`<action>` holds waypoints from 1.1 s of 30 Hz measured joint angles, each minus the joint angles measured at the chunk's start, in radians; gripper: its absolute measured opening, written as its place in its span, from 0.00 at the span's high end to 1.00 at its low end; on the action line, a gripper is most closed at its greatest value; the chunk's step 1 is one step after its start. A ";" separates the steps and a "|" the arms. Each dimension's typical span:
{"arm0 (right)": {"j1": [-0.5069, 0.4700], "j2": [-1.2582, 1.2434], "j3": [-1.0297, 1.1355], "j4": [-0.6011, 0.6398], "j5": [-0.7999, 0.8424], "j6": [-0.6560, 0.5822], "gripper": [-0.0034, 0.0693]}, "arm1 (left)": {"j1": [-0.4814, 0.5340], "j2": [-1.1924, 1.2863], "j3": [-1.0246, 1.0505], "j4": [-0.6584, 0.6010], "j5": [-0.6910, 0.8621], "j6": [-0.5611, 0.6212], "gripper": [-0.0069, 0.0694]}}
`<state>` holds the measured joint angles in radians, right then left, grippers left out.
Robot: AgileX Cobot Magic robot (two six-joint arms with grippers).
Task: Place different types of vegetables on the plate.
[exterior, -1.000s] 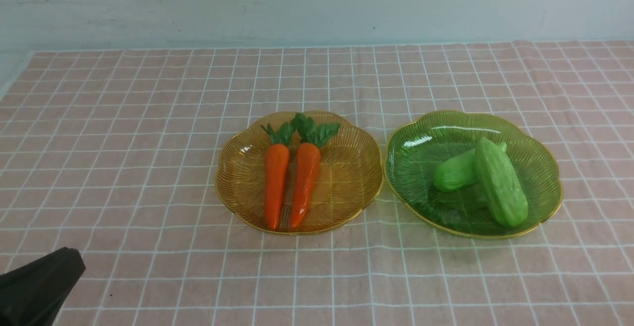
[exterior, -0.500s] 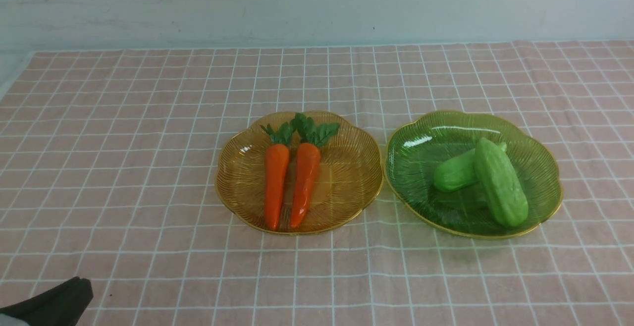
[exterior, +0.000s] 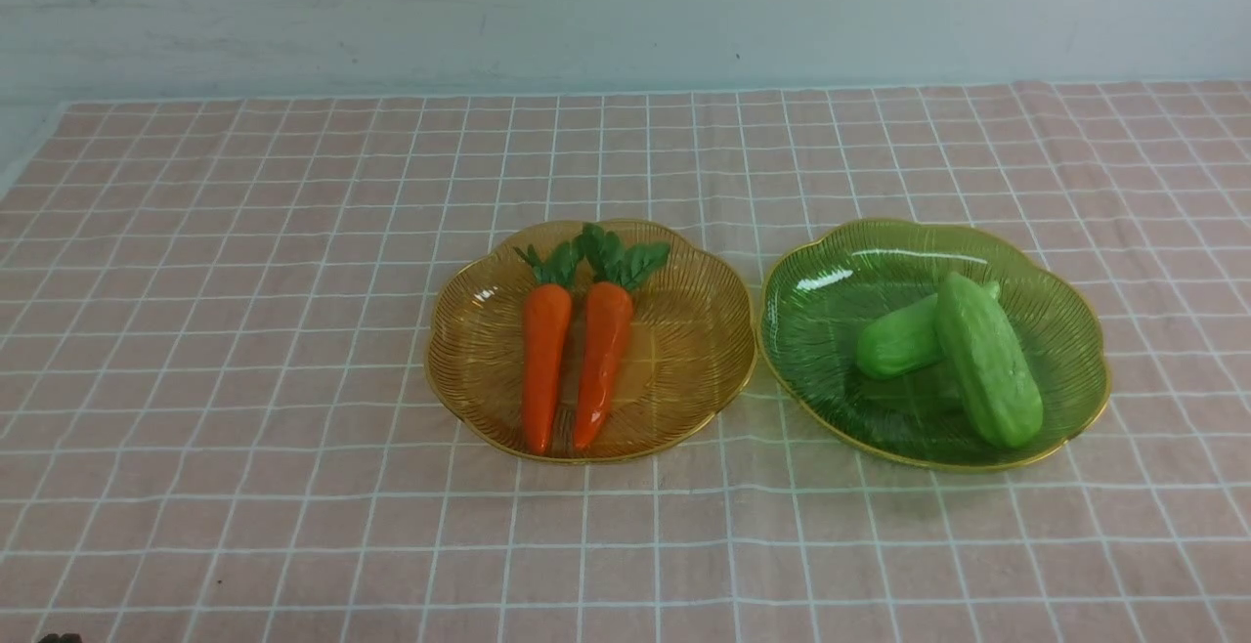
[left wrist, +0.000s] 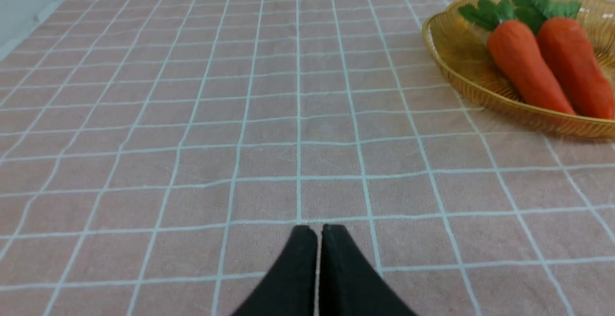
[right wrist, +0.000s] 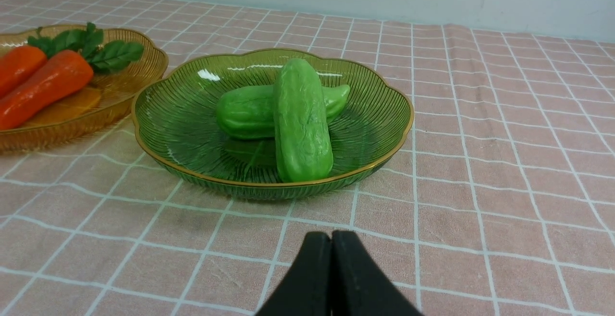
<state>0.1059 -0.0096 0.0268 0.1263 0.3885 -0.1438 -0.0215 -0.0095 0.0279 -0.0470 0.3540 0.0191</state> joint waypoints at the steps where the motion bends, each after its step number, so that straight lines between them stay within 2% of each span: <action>1: 0.000 0.000 0.000 0.000 0.000 0.000 0.97 | 0.000 0.000 0.000 0.001 0.005 0.000 0.91; 33: 0.000 0.000 0.000 0.000 0.000 0.000 0.97 | -0.041 -0.003 0.001 0.006 0.025 0.000 0.91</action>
<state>0.1059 -0.0096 0.0268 0.1263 0.3885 -0.1438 -0.0628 -0.0124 0.0290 -0.0410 0.3793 0.0191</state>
